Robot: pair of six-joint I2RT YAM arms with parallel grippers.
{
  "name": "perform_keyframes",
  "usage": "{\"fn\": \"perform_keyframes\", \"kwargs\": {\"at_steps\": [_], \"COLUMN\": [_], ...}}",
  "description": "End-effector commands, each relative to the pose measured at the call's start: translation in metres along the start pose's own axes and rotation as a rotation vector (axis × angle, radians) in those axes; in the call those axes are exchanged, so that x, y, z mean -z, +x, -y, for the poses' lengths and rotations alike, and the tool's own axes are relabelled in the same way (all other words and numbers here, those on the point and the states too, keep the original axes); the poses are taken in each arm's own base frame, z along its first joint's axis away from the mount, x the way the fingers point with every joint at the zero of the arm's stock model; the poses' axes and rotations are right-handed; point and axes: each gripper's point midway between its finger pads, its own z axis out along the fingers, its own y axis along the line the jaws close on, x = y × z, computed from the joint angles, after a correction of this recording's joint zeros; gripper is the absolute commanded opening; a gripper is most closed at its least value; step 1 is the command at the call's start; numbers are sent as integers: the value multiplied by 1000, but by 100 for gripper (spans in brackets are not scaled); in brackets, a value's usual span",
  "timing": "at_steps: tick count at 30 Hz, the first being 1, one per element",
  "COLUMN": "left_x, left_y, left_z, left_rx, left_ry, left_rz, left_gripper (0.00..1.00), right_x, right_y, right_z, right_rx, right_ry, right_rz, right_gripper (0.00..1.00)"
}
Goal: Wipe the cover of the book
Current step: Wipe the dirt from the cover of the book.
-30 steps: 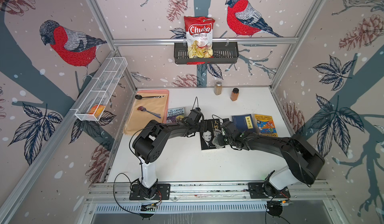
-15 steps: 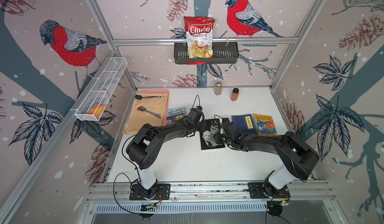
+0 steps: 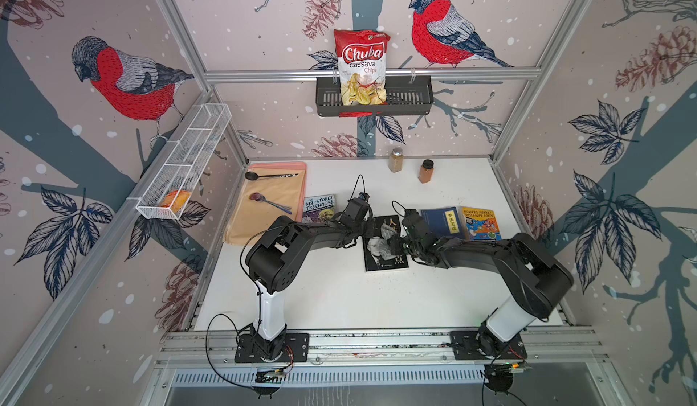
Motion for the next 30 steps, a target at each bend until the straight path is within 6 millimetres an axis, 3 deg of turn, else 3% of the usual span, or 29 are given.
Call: {"fn": "perform_keyframes", "kwargs": {"at_steps": [1, 3, 5, 6, 11, 14, 16, 18, 22, 24, 27, 30], "left_x": [2, 3, 4, 5, 4, 3, 3, 3, 5, 6, 8, 8], "left_y": [50, 47, 46, 55, 59, 64, 68, 71, 73, 73, 74, 76], "left_z": [-17, -15, -15, -20, -23, -25, -26, -26, -27, -25, -26, -29], "left_rx": [29, 30, 32, 34, 38, 40, 43, 44, 58, 67, 75, 73], "left_ry": [-51, -47, -47, -55, -56, -57, -54, -54, -51, -44, -43, -47], "left_rz": [-180, -173, -171, -189, -196, -202, -209, -215, -209, -204, -200, -197], "left_gripper": [14, 14, 13, 12, 11, 7, 7, 7, 7, 7, 7, 7], "right_x": [-14, -21, -20, -16, 19, 32, 29, 18, -20, -34, -35, -14], "right_y": [11, 4, 13, 21, 91, 121, 118, 102, 43, 26, 37, 79], "right_z": [28, 26, 20, 17, 12, 16, 19, 22, 29, 35, 33, 36], "right_rx": [-14, -11, 9, 18, 27, 4, -8, -17, -34, -36, -14, 9], "right_ry": [112, 118, 119, 127, 165, 167, 165, 154, 139, 158, 156, 200], "right_rz": [-113, -122, -142, -150, -216, -246, -229, -208, -156, -151, -188, -236], "right_gripper": [1, 0, 0, 0, 1, 3, 3, 3, 1, 1, 1, 3]}}
